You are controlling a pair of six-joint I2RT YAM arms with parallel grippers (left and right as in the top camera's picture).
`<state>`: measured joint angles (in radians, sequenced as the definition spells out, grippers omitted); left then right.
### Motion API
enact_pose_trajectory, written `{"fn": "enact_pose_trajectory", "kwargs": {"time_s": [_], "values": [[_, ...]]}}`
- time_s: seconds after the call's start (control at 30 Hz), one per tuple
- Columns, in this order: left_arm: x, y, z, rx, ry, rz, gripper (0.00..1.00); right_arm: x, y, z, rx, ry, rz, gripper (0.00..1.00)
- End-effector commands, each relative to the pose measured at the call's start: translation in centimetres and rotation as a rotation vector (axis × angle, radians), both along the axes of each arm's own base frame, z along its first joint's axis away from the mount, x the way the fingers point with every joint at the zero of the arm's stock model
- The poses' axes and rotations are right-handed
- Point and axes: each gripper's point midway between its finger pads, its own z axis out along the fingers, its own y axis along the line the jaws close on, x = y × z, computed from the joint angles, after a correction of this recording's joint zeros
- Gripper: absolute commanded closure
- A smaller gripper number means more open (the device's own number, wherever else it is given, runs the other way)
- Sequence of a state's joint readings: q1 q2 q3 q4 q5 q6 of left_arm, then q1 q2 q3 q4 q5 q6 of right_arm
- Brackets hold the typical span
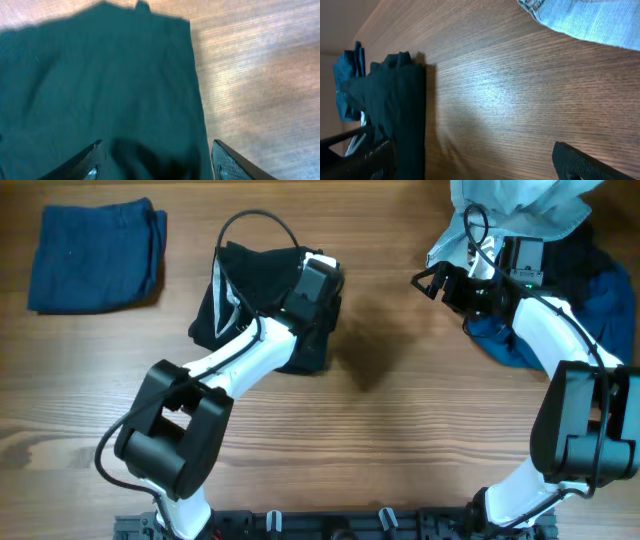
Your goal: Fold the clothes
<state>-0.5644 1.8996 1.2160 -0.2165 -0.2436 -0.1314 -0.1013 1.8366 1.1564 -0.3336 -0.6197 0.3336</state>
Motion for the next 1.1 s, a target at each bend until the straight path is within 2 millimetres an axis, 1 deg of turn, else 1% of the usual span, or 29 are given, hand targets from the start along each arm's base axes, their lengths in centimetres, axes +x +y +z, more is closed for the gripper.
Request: {"fn": "enact_pose_trajectory", "kwargs": {"time_s": [0.0,0.1,0.2,0.43,0.57,0.63,0.7,0.8,0.9,0.93,0.97,1.07], "values": [[0.4,-0.8,-0.4,0.085,-0.039,-0.047,0.34,0.2,-0.3,1.4,-0.027,-0.044,0.009,0.0],[-0.1,-1.4,-1.9,0.134,-0.025,-0.08,0.36,0.1,-0.2,1.3,-0.023,-0.033,0.005,0.0],[-0.2,-0.7,-3.4,0.207,-0.019,-0.053,0.36,0.1,-0.2,1.3,-0.023,-0.033,0.006,0.0],[-0.4,-0.1,-4.9,0.264,0.001,-0.062,0.36,0.1,-0.2,1.3,-0.023,-0.034,0.005,0.0],[-0.6,0.8,-5.6,0.329,0.011,-0.063,0.37,0.3,-0.2,1.4,-0.023,-0.042,0.005,0.0],[-0.9,1.9,-6.5,0.388,0.03,-0.043,0.37,0.3,-0.2,1.4,-0.024,-0.044,0.005,0.0],[-1.3,2.3,-7.5,0.43,0.06,-0.064,0.37,0.3,-0.2,1.5,-0.023,-0.045,0.004,0.0],[-2.1,3.2,-9.7,0.503,0.115,-0.099,0.37,0.3,-0.2,1.4,-0.023,-0.043,0.005,0.0],[-3.1,4.2,-10.6,0.552,0.168,-0.114,0.34,0.3,-0.2,1.4,-0.023,-0.043,0.005,0.0],[-3.5,4.8,-10.6,0.555,0.182,-0.067,0.34,0.3,-0.2,1.4,-0.024,-0.043,0.005,0.0],[-3.9,5.7,-10.3,0.547,0.184,0.022,0.34,0.3,-0.2,1.4,-0.023,-0.043,0.005,0.0],[-5.8,7.7,-10.0,0.452,0.244,0.259,0.33,0.4,-0.3,1.5,-0.027,-0.05,0.008,0.0]]}}
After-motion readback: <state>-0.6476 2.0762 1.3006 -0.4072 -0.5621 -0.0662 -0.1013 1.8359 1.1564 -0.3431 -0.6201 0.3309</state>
